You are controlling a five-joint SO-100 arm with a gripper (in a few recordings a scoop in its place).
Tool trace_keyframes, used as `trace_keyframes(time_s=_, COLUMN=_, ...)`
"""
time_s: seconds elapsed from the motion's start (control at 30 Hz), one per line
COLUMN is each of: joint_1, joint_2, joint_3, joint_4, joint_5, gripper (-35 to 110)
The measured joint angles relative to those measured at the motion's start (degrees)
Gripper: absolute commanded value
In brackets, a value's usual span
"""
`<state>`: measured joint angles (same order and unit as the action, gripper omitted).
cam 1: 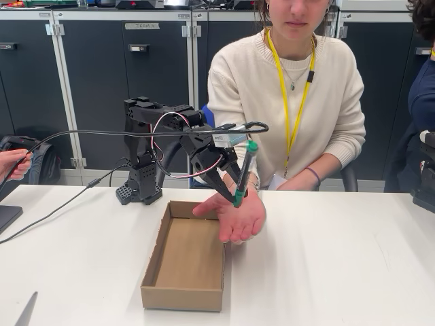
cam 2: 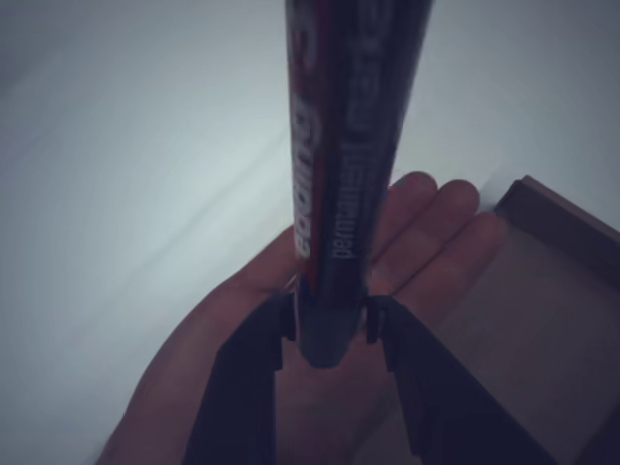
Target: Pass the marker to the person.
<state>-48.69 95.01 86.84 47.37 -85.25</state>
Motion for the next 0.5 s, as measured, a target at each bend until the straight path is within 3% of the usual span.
trace_keyframes(time_s=0.5, joint_1=0.7, joint_2=0.7, joint_3=0.4, joint_4=-0.6, joint_5=0.0, gripper=26)
